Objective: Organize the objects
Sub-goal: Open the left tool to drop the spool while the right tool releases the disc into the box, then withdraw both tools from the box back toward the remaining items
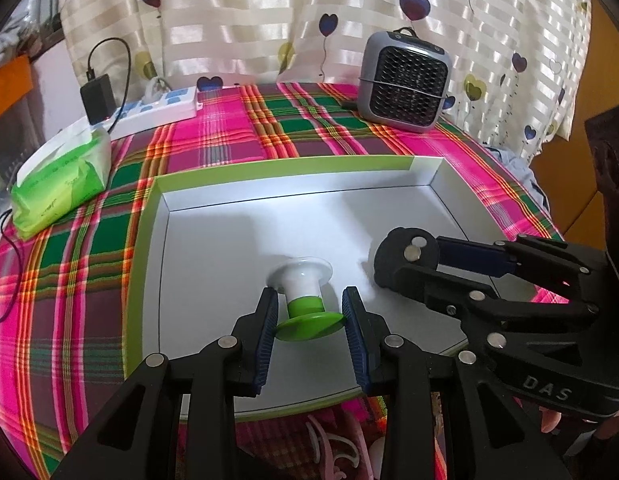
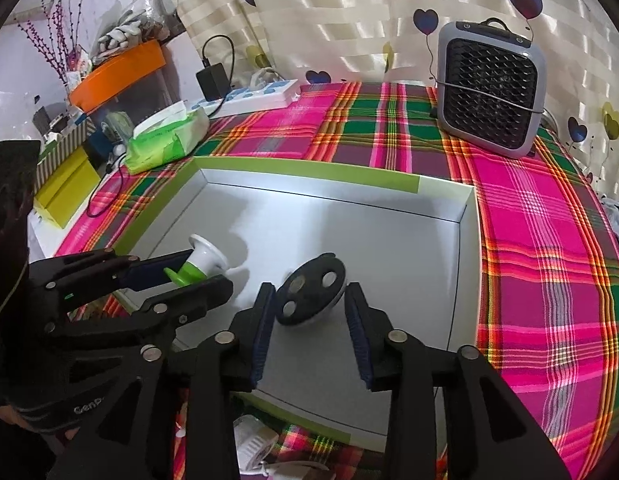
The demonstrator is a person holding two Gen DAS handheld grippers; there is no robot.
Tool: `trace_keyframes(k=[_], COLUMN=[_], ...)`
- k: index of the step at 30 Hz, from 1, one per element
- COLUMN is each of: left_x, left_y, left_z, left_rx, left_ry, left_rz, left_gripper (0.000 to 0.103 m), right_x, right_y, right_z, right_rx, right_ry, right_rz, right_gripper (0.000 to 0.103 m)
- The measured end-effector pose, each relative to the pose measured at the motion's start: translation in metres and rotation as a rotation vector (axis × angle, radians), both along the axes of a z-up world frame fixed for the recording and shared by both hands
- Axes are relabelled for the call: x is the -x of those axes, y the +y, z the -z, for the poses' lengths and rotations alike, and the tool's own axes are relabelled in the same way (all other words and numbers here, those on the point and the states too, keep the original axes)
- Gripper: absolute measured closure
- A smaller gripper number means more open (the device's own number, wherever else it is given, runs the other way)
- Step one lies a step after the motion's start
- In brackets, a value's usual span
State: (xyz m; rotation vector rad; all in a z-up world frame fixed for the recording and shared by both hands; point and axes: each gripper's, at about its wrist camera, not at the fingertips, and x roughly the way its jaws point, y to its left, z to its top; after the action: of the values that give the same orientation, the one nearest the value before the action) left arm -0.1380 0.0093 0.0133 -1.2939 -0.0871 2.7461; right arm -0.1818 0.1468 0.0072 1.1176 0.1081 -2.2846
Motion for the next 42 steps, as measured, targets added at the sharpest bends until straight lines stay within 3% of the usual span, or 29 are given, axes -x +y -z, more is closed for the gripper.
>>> trace_keyframes(k=[4,18,42], left_x=[-0.002,-0.026,-0.115], left_y=[0.000,0.009,0.019], left_z=[-0.002,-0.016,-0.040], left_rx=[-0.009,0.000,0.036], left_ry=[-0.001,0.043,0.142], left_rz=[0.000,0.025,-0.018], left_gripper=[0.072,0.071,0.071], right_x=[-0.004,-0.034,-0.119], right_y=[0.003,0.013,0.027], right_z=[-0.004,-0.020,-0.035], right_rx=[0.015,0.059,0.116], right_ry=[0.011,0.059,0.103], right_rz=[0.005,0.001,-0.050], right_gripper=[0.053,0.052,0.052])
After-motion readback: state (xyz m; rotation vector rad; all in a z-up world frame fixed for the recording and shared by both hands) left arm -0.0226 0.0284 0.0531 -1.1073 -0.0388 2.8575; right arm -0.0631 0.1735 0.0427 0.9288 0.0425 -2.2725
